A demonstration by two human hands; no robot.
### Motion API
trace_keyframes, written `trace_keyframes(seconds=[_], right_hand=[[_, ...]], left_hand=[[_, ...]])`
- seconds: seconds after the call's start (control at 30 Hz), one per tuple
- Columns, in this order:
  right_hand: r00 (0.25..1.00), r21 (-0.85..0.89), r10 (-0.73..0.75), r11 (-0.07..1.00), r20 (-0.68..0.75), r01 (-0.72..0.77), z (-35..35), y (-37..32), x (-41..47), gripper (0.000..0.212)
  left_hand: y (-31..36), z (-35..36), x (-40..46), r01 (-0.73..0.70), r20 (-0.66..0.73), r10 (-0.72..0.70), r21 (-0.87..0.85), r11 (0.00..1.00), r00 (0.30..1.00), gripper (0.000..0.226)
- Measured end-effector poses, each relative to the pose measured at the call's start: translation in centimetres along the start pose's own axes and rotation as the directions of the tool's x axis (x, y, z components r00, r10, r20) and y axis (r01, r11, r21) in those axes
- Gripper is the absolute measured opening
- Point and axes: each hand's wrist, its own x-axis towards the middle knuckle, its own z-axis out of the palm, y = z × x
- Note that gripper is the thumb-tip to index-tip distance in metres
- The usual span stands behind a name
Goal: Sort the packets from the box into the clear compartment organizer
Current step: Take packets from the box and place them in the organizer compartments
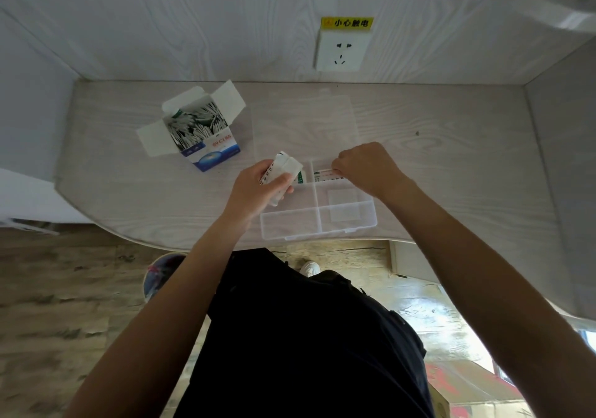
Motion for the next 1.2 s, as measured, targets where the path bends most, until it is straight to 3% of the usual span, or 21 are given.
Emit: trace_keyframes(seconds=[0.1, 0.2, 0.27, 0.3, 0.37, 0.4, 0.43, 0.5, 0.6, 0.7, 0.87, 1.2], right_hand=[[0.997, 0.044, 0.031, 0.999, -0.075, -0.027, 0.3, -0.4, -0.2, 0.017], [0.959, 0.181, 0.108, 0.982, -0.262, -0.061, -0.1, -0.6, -0.3, 0.026], [0.936, 0.389, 0.223, 0.915, -0.271, -0.106, 0.1, -0.9, -0.3, 0.004], [0.918, 0.578, 0.33, 0.802, -0.219, -0.151, -0.5, -1.3, -0.5, 0.012], [0.851, 0.929, 0.52, 0.345, -0.073, -0.131, -1.6, -2.3, -1.1, 0.019], [0.845, 0.99, 0.533, 0.093, 0.042, -0.108, -2.1, -2.9, -1.4, 0.02], [0.864, 0.991, 0.487, -0.079, 0.129, -0.104, -2.3, -3.5, -1.5, 0.022], [0.896, 0.96, 0.388, -0.254, 0.214, -0.119, -2.5, -4.5, -1.6, 0.027], [0.871, 0.922, 0.423, -0.378, 0.249, -0.08, -2.6, -5.5, -1.7, 0.029], [0.84, 0.911, 0.471, -0.408, 0.269, -0.062, -2.7, -5.9, -1.9, 0.027], [0.794, 0.942, 0.549, -0.326, 0.261, -0.084, -2.3, -6.0, -2.0, 0.023], [0.822, 0.945, 0.513, -0.314, 0.248, -0.09, -1.8, -5.4, -2.5, 0.022]], left_hand=[[0.2, 0.2, -0.1, 0.014, 0.005, -0.014, -0.027, 1.0, 1.0, 0.012], [0.4, 0.5, -0.1, 0.065, 0.051, -0.061, -0.063, 0.996, 0.997, 0.01], [0.5, 0.8, 0.0, 0.139, 0.104, -0.124, -0.154, 0.978, 0.987, 0.018], [0.6, 0.9, 0.0, 0.165, 0.13, -0.141, -0.194, 0.967, 0.981, 0.023], [0.6, 1.2, 0.0, 0.153, 0.154, -0.121, -0.217, 0.964, 0.981, 0.024], [0.5, 1.3, 0.0, 0.13, 0.151, -0.099, -0.21, 0.969, 0.984, 0.023], [0.5, 1.4, 0.0, 0.105, 0.146, -0.077, -0.191, 0.976, 0.986, 0.021], [0.3, 1.6, 0.2, 0.057, 0.127, -0.041, -0.121, 0.991, 0.991, 0.016], [0.3, 1.8, 0.5, 0.027, 0.083, -0.021, -0.063, 0.998, 0.996, 0.014], [0.6, 1.7, 0.4, 0.015, 0.053, -0.012, -0.053, 0.999, 0.999, 0.023], [0.4, 1.6, 0.1, 0.028, 0.066, -0.024, -0.049, 0.998, 0.998, 0.022], [-0.2, 1.1, 0.4, 0.029, 0.028, -0.027, -0.071, 0.997, 0.999, 0.02]])
